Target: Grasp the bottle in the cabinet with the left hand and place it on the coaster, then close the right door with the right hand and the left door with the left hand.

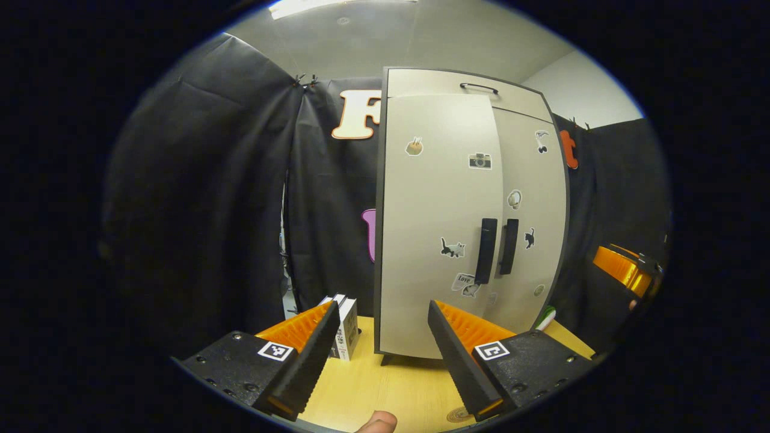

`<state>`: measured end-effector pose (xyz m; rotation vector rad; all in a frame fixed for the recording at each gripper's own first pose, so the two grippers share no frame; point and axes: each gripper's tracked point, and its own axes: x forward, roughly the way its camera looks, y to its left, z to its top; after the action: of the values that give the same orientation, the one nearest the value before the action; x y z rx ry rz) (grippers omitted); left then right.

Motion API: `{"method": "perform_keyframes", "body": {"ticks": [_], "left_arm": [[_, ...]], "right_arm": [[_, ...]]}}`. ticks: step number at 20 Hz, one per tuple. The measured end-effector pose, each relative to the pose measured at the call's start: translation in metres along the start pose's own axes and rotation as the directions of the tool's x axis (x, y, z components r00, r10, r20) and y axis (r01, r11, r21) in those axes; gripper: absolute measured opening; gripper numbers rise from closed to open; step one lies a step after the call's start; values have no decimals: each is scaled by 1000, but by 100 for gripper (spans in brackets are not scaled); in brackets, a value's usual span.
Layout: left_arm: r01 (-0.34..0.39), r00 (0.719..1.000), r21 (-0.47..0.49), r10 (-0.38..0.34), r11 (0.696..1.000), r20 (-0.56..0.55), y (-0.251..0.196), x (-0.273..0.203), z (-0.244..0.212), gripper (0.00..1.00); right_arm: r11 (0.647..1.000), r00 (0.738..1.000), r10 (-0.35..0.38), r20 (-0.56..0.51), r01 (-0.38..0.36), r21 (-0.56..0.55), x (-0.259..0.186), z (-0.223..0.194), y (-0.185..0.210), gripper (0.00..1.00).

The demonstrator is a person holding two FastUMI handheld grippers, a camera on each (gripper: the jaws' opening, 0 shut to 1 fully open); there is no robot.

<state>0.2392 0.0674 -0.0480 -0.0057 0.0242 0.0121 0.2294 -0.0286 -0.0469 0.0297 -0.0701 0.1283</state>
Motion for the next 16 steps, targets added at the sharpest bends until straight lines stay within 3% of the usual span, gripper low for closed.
{"method": "perform_keyframes", "body": {"ticks": [2, 8, 12, 16], "left_arm": [[-22, 1000, -3, 22, 1000, -9, 12, -8, -5, 94], [-46, 999, -12, 46, 999, -13, 24, -9, -5, 94], [-26, 1000, 17, 27, 1000, -15, 6, -2, -13, 95], [53, 997, 17, -52, 998, -56, -25, 5, -37, 95]], "right_arm": [[1000, 1000, 23, 6, -23, 3, 7, 0, 9, 98], [999, 1000, -8, 29, 10, -47, -8, -3, 4, 98], [988, 998, -47, 33, 51, -144, -33, -19, -7, 98], [992, 999, -46, 20, 48, -119, -49, -34, -7, 98]]}}
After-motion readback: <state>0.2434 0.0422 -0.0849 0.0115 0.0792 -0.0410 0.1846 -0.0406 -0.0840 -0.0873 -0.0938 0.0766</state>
